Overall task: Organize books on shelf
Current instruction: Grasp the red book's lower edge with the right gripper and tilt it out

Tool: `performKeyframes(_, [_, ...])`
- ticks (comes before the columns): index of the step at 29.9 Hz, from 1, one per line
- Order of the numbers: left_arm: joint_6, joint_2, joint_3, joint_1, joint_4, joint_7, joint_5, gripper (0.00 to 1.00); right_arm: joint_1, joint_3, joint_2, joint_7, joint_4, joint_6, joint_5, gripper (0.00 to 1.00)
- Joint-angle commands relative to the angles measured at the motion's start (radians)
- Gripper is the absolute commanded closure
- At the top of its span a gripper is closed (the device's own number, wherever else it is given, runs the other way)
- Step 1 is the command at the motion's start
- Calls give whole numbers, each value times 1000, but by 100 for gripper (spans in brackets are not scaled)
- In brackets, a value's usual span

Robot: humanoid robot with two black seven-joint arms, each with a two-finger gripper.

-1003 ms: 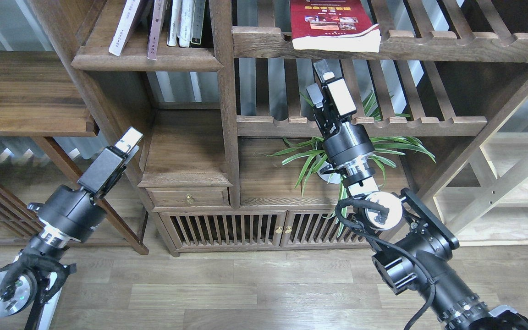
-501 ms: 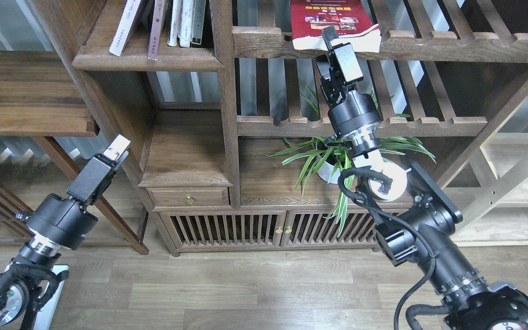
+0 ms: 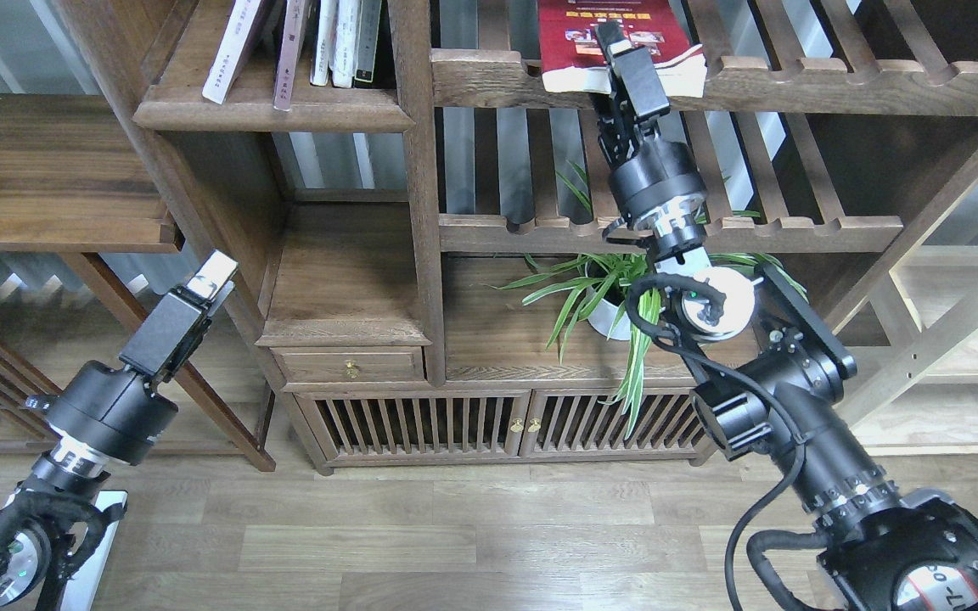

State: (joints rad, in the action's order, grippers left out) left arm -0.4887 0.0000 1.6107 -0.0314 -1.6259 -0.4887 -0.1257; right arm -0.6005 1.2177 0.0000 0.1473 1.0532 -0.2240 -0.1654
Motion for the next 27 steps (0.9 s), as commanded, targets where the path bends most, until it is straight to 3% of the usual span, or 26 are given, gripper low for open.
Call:
performKeyframes(1, [0,0,0,-1,0,0,0,1,-8,9,0,0,-5,14,0,1])
performKeyframes(4, [0,0,0,-1,0,0,0,1,-7,22,0,2,-5,25,0,8])
performKeyframes(6, [0,0,0,-1,0,0,0,1,1,23,0,2,-2,17,-3,28])
performKeyframes(8, [0,0,0,-1,0,0,0,1,5,28,0,5,1,14,-5,56])
performKeyframes(11, [0,0,0,-2,0,0,0,1,7,36,0,14,5,17,-5,83])
performKeyframes(13, [0,0,3,-4,0,0,0,1,7,36,0,14,14,23,-5,96])
performKeyframes(27, [0,0,9,-10,0,0,0,1,76,35,0,2,68,37,-5,97])
